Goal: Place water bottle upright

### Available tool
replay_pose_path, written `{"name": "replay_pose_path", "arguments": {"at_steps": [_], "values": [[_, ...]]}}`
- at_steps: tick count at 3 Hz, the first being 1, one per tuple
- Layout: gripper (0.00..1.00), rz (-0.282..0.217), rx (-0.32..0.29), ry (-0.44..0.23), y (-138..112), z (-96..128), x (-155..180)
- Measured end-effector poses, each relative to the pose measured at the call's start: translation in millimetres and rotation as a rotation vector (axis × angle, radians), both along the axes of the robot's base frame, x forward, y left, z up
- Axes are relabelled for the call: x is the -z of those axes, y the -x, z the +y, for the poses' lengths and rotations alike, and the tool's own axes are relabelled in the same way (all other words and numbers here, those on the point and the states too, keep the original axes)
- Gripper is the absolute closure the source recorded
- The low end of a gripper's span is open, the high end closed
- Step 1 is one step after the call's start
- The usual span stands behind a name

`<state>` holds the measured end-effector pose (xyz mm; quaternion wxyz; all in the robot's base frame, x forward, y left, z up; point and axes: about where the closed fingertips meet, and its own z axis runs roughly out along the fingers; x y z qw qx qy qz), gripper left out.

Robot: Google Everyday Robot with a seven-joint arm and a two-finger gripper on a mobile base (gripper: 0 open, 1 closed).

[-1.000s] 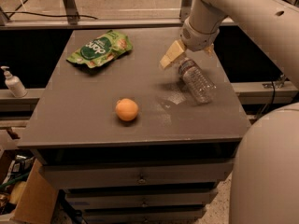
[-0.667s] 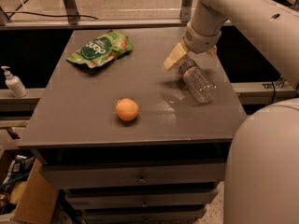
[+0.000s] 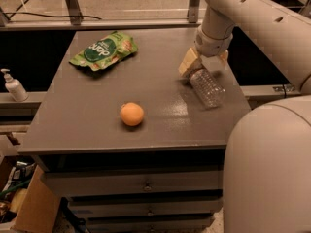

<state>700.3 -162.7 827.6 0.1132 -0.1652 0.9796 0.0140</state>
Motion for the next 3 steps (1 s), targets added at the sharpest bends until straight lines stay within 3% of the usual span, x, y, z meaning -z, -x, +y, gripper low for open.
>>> {"name": "replay_pose_path", "arguments": {"at_steps": [2, 3], "values": [[0.64, -0.007, 0.02, 0.001, -2.9, -3.2, -6.8], [0.87, -0.041, 0.01, -0.039, -2.1, -2.5, -25.8]]}}
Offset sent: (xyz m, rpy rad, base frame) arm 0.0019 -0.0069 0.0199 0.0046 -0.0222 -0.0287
